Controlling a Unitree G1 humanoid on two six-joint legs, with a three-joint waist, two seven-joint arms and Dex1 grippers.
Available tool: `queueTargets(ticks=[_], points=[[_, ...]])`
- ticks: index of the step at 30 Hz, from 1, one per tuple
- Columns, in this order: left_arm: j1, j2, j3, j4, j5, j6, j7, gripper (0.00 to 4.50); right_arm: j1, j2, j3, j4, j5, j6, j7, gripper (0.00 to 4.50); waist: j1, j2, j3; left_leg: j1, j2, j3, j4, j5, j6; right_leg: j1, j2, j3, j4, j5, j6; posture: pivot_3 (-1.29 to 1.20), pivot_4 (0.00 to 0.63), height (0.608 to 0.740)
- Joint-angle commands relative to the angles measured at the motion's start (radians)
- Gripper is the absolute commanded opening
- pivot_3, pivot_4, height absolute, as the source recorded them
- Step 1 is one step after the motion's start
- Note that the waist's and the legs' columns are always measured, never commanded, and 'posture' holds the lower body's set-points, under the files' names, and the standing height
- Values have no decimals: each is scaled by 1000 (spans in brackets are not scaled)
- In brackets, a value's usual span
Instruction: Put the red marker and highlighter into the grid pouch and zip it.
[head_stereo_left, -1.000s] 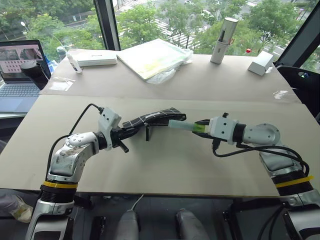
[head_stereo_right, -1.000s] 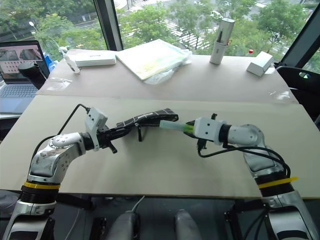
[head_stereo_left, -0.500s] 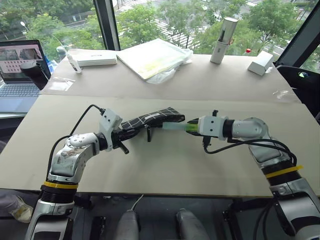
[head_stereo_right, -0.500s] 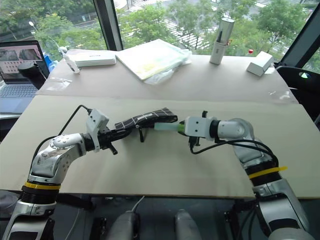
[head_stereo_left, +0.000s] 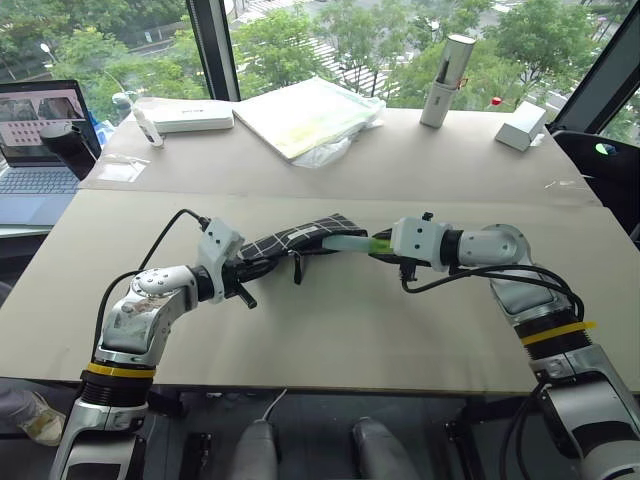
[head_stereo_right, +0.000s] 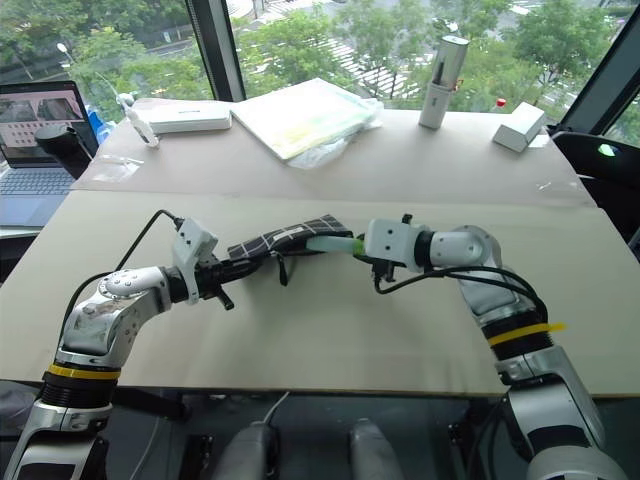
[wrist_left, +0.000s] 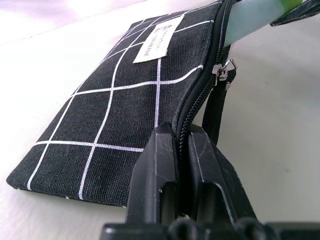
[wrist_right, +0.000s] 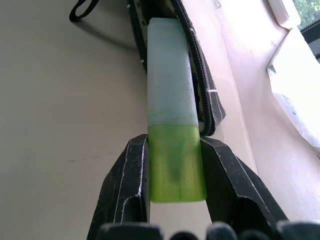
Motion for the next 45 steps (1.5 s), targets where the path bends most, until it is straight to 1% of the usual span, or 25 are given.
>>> queueTargets(ticks=[1,5,10,16,20,22,23,24,27,29,32,34,36,37,40,41,43,45], points=[[-5,7,10,-14,-6,-25,-11,0,-55,8,-25,18,-12,13,-31,1071,0,0,0,0,0,0,0,0,0,0,0,0,0,0,0,0,150,740],[-11,5,10,-14,-7,-24,-11,0,-66,33,33,14,-73,-25,-34,1071,0,0,0,0,0,0,0,0,0,0,0,0,0,0,0,0,150,740],[-13,3,8,-12,-7,-24,-13,0,-70,96,98,-16,-127,-39,-43,1071,-4,0,0,0,0,0,0,0,0,-1,0,0,2,0,0,0,150,740],[-16,-2,6,-13,-8,-22,-11,0,-113,175,165,45,-205,-83,-89,1071,-2,0,0,0,0,0,0,0,0,-1,0,0,3,0,0,0,150,740],[-10,-7,8,-24,-12,-17,-3,0,-152,230,176,88,-224,-105,-122,1071,-2,0,0,0,0,0,0,0,0,-1,0,0,3,0,0,0,150,740],[-7,-8,8,-30,-15,-14,0,0,-154,251,165,96,-216,-97,-130,2086,-2,0,0,0,0,0,0,0,0,-1,0,0,3,0,0,0,150,740],[-4,-8,9,-33,-15,-12,2,0,-152,255,160,95,-206,-89,-119,2246,-3,0,0,0,0,0,0,0,0,-1,0,0,3,0,0,0,150,740],[-2,-8,10,-36,-16,-11,3,0,-153,255,155,100,-210,-95,-130,2547,-3,0,0,0,0,0,0,0,0,-1,0,0,3,0,0,0,150,740],[6,-7,17,-44,-17,-7,5,0,-164,248,131,129,-226,-107,-169,3714,0,0,0,0,0,0,0,0,-1,-1,0,0,4,0,0,0,150,740],[8,-7,20,-46,-18,-6,6,0,-172,230,100,144,-214,-104,-191,4316,1,0,0,0,0,0,0,1,-1,-1,0,0,3,0,0,0,150,740],[4,-11,23,-44,-21,-2,9,0,-168,190,50,145,-173,-100,-194,4316,1,0,0,0,0,0,0,1,-1,-1,0,0,4,0,0,0,150,740],[-1,-16,26,-43,-26,4,12,0,-145,159,0,113,-115,-87,-166,4316,0,0,0,0,0,0,0,1,-1,-1,0,0,3,0,0,0,150,740],[-4,-18,29,-42,-30,8,13,0,-98,146,-66,21,22,-2,-84,4316,-1,0,0,0,0,0,0,1,-1,-1,0,0,3,0,0,0,150,740],[-5,-18,31,-40,-32,10,13,0,-65,140,-102,-52,112,87,-38,4316,-2,0,0,0,0,0,0,1,-1,-1,0,0,3,0,0,0,150,740],[-6,-15,32,-35,-32,9,10,0,68,93,-167,-316,400,487,87,4316,0,0,0,0,0,-1,0,0,-1,0,0,-1,4,0,0,0,150,740],[-7,-13,33,-32,-32,7,8,0,105,80,-171,-381,458,562,108,4316,0,0,0,0,0,-2,0,0,-1,0,0,-1,4,0,0,0,150,740],[-10,-12,29,-23,-31,3,4,0,168,82,-164,-471,527,704,78,4316,1,0,0,0,0,-2,0,0,-1,0,0,-1,4,0,0,0,150,740],[-17,-13,24,-15,-29,-1,3,0,215,103,-131,-515,519,757,23,4316,-3,0,0,0,0,-2,0,1,-1,0,0,-1,4,0,0,0,150,740]])
